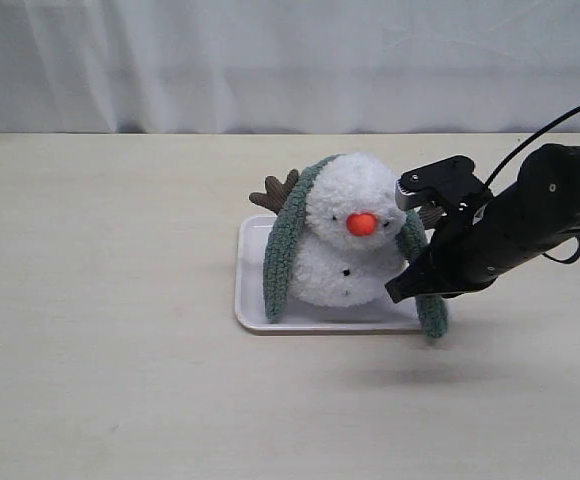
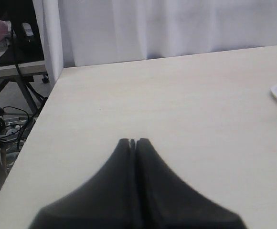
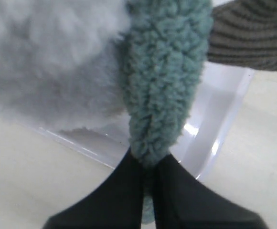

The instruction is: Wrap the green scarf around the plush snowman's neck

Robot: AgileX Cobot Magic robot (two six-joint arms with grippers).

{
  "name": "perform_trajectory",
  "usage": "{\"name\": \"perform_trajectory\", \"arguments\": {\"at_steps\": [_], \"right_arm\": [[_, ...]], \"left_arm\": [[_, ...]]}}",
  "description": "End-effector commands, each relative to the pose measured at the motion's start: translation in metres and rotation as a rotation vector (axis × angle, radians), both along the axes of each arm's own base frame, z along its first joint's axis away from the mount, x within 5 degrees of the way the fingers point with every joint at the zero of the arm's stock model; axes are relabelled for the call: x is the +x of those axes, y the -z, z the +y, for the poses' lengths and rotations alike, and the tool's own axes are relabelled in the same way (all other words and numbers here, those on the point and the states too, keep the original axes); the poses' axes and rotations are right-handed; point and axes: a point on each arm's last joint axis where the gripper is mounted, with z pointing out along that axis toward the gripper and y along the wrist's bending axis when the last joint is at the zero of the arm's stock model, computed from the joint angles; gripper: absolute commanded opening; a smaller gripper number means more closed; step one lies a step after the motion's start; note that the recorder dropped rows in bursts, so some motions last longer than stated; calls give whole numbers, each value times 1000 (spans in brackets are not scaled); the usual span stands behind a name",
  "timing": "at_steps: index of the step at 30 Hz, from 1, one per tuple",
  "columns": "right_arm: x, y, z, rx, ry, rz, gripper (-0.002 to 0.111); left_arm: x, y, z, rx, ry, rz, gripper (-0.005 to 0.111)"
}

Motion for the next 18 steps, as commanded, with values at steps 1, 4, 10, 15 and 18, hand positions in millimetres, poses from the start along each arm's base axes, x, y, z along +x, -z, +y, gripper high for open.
{"name": "perform_trajectory", "arguments": {"at_steps": [1,4,10,15,18], "right_arm": [[-1,-3,1,19,9,-6,4],[-1,-6,1,29,16,-17,4],[-3,-16,2,56,19,-43,4],[-5,-19,5,110,56,-27,4],[-8,-18,7,124,40,7,12]], "left_arm": [[0,0,0,-5,0,-10,0],[0,0,0,-5,0,-10,0],[0,0,0,-5,0,-10,0],[0,0,0,-5,0,-10,0],[0,0,0,-5,0,-10,0]]}}
